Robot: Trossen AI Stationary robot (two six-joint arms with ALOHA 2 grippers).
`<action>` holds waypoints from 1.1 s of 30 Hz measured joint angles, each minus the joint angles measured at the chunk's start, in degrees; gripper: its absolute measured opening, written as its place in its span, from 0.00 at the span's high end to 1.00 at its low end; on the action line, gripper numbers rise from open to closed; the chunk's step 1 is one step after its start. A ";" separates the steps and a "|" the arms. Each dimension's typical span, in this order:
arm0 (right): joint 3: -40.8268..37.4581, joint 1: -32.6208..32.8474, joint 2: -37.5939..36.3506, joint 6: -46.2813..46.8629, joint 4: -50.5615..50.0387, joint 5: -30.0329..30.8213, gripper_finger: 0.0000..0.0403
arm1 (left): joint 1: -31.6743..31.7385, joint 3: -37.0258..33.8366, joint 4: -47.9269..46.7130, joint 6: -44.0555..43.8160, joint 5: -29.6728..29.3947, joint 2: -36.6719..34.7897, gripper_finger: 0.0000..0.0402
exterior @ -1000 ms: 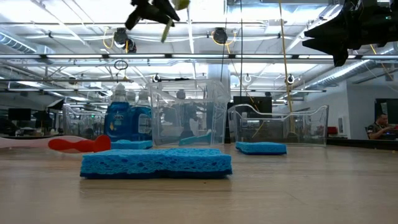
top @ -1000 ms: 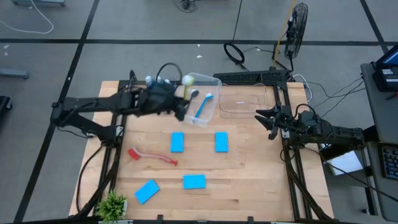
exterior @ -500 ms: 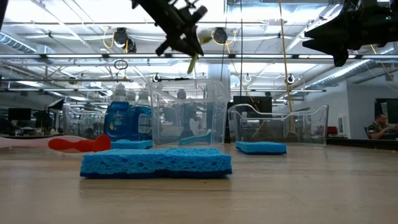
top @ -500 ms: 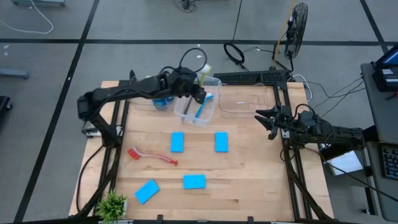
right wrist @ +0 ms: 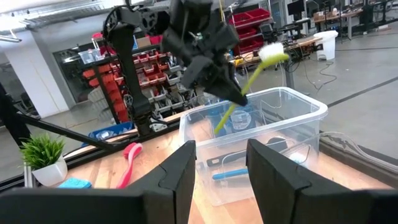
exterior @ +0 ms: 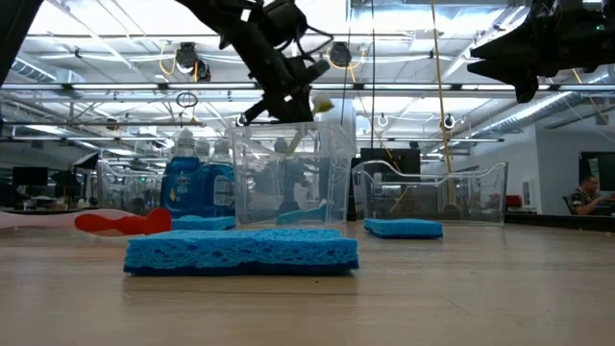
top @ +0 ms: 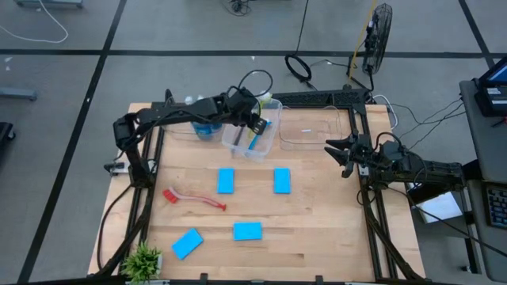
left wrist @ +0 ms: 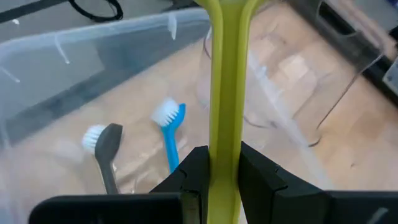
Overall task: Pick & Place Kitchen Sink Supplies
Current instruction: Put the green dish brush into the transparent container
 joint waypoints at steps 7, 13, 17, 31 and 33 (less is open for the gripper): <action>-0.02 -0.01 0.01 0.00 0.00 0.14 0.68 | -0.28 -0.02 -5.83 0.04 -0.03 1.27 0.84; -0.02 0.01 0.03 0.00 -0.01 0.20 0.68 | -0.12 0.00 -6.07 1.10 -1.68 1.33 0.84; -0.02 0.01 0.03 0.00 -0.01 0.13 0.68 | 0.01 0.02 -6.02 1.05 -0.58 3.31 0.84; -0.02 0.01 0.06 0.17 0.02 0.04 0.68 | 0.07 0.00 -5.97 1.79 0.83 5.69 0.84; -0.02 0.01 0.06 0.17 0.02 0.03 0.68 | 0.21 0.00 -6.03 2.14 1.02 5.69 0.84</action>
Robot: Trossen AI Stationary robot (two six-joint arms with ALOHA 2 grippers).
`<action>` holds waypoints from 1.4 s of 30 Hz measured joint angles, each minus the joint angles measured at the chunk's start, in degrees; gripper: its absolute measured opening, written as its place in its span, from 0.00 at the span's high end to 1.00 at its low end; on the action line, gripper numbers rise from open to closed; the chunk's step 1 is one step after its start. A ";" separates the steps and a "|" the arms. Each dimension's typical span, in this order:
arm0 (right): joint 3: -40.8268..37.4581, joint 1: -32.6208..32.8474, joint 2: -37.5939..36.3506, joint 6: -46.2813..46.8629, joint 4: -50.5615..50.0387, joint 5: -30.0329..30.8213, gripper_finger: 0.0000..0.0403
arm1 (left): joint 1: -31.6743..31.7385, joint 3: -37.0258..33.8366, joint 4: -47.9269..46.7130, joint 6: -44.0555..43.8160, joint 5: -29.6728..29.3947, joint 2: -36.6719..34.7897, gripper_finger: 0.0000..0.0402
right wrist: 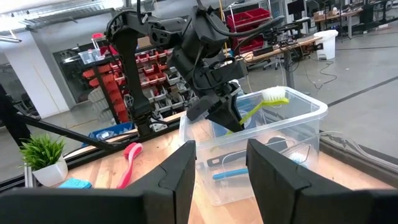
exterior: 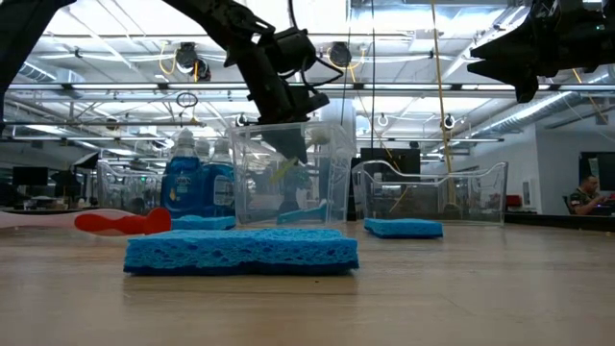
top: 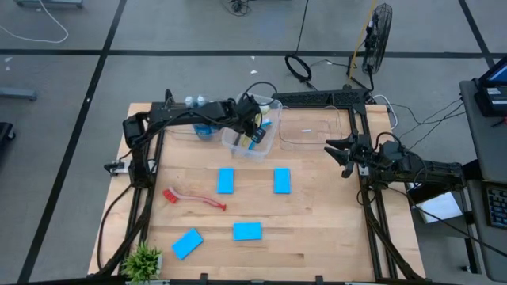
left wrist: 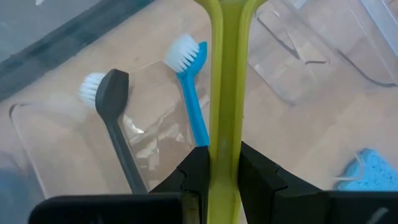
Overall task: Pick & Place Kitchen Sink Supplies
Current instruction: Put the green dish brush into the transparent container, then put the red dish brush into the transparent container
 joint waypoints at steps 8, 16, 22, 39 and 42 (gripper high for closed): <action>0.00 0.00 0.00 0.02 0.00 -0.02 0.68 | 0.26 0.15 -0.27 0.23 -0.11 1.23 0.84; 0.00 0.00 0.00 0.02 0.00 -0.05 0.68 | 0.17 0.15 0.01 0.12 0.30 1.31 0.84; 0.00 0.00 0.00 0.02 0.00 -0.05 0.68 | 0.11 0.07 0.47 -0.03 -0.53 1.18 0.76; 0.00 0.00 0.00 0.04 0.02 -0.05 0.68 | -0.44 12.18 -4.99 7.12 -0.28 -1.10 0.55; 0.00 -0.01 0.00 0.02 0.00 -0.22 0.68 | -1.40 16.36 -8.34 8.81 -0.88 -2.65 0.54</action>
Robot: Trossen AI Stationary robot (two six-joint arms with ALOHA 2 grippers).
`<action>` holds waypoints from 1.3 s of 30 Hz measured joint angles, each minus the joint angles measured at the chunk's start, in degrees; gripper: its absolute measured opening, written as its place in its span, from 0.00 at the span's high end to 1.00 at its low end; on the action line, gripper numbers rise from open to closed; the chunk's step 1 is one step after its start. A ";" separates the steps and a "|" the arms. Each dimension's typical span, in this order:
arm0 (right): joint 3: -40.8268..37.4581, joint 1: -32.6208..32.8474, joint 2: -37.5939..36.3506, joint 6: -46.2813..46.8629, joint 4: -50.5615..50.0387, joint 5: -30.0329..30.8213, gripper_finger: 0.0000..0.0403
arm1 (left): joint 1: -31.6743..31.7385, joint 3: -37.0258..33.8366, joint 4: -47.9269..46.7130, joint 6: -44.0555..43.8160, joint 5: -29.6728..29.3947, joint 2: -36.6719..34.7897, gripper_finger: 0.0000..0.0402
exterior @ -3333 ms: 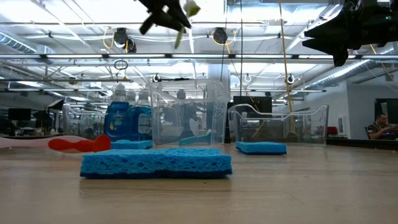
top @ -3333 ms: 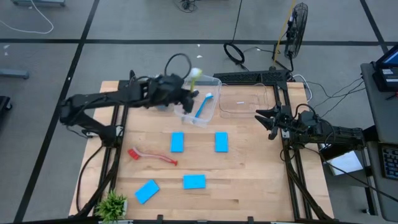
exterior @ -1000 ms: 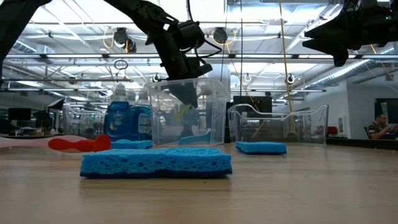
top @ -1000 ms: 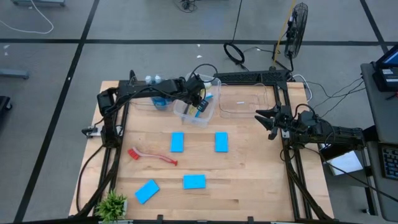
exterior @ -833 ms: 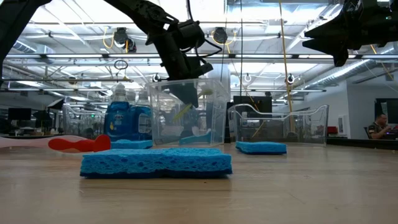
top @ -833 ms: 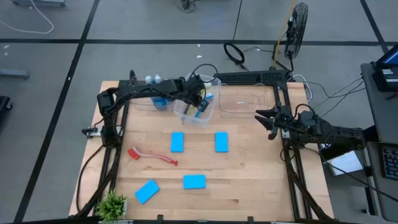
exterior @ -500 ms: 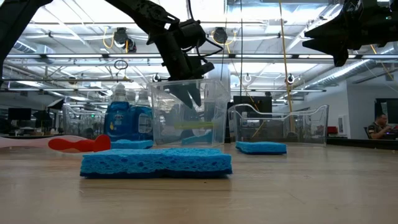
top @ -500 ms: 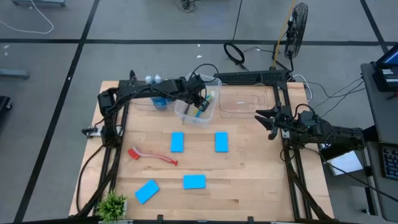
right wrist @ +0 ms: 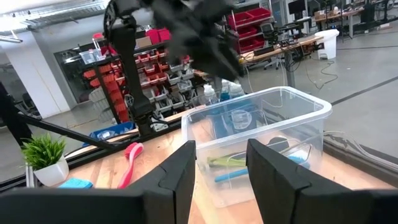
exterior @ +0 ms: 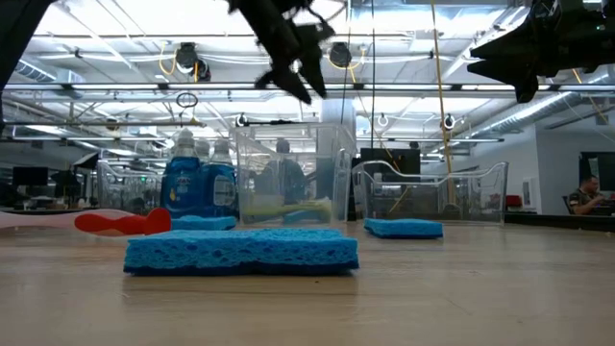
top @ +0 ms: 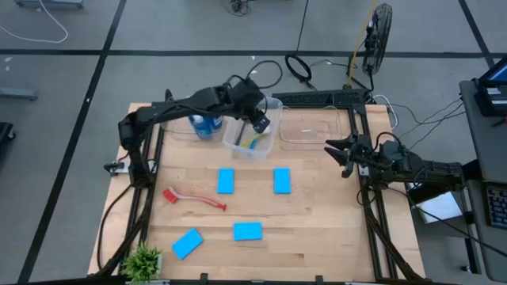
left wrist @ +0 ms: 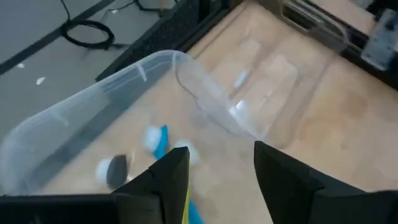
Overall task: Pick & Place Kitchen Sink Supplies
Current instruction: Put the red dish brush into the transparent container
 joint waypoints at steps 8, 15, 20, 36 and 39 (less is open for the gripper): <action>0.00 0.01 0.44 0.01 0.11 0.03 0.68 | -4.50 3.10 -12.16 -3.40 -5.52 -6.34 0.54; 0.00 0.01 0.81 -0.13 0.05 0.06 0.68 | -9.12 3.10 -28.03 -17.33 -10.07 -10.57 0.54; 0.00 0.00 0.81 -0.15 0.09 0.00 0.68 | -12.41 3.06 -39.43 -28.82 -10.94 -10.92 0.54; 0.00 -0.01 0.81 -0.15 0.07 -0.02 0.68 | -21.66 -3.32 -48.32 -48.93 -9.03 -10.90 0.54; 0.00 0.01 0.81 -0.15 0.04 -0.02 0.68 | -23.06 -6.24 -48.54 -52.12 -6.82 -10.90 0.54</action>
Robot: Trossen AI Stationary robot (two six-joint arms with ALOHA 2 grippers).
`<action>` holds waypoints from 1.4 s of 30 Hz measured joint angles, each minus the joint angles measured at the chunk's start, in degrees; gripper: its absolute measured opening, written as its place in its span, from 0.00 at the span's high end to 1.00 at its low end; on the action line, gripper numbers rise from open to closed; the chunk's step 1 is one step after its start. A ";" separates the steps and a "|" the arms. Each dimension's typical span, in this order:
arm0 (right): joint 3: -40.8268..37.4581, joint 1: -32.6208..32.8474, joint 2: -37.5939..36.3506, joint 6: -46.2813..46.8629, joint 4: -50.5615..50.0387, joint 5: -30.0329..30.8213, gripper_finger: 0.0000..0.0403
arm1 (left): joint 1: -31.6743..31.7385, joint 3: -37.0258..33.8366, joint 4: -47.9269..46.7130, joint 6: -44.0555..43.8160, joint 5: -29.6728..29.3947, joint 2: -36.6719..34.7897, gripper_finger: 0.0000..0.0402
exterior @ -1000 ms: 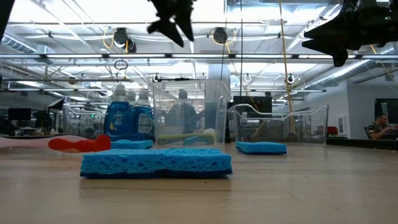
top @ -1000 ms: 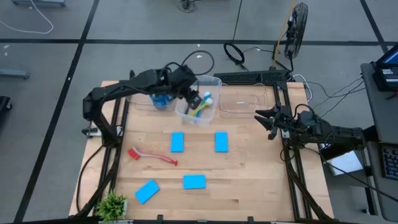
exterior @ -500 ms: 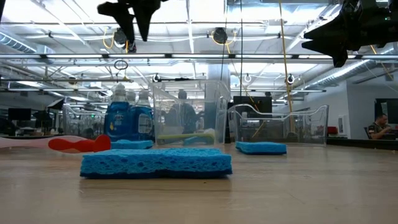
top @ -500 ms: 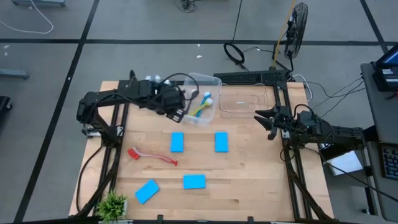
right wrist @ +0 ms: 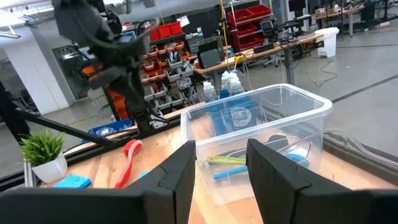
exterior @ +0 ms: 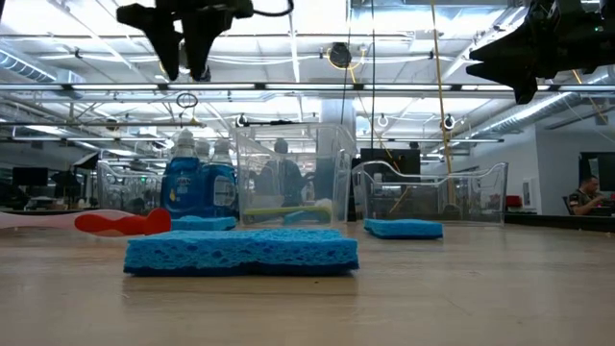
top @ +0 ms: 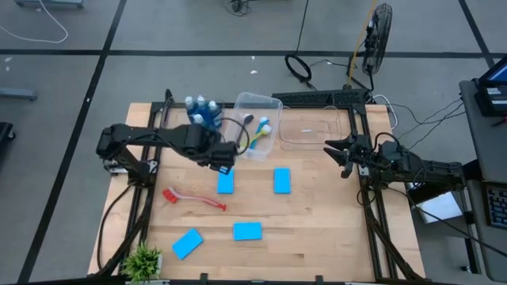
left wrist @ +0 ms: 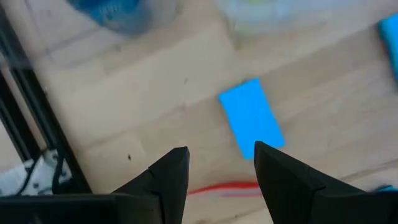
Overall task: Pick & Place Kitchen Sink Supplies
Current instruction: Put the red dish brush into the transparent container
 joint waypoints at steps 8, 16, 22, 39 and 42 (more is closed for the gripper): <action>0.00 -0.02 0.00 -0.02 -0.02 0.00 0.68 | -4.40 -7.96 0.47 -7.88 5.61 0.00 0.54; 0.00 -0.01 0.00 0.13 -0.02 -0.02 0.68 | -9.53 -11.98 2.51 -16.26 9.49 0.04 0.54; 0.00 -0.02 0.00 0.13 -0.02 -0.02 0.68 | -15.64 -11.98 5.08 -24.83 9.45 0.04 0.54; 0.00 0.00 0.00 0.13 -0.02 0.07 0.68 | -28.80 -12.00 8.57 -62.41 1.95 0.04 0.54; 0.00 -0.02 0.00 0.13 -0.02 0.08 0.68 | -28.61 -12.00 9.07 -67.20 0.02 0.03 0.54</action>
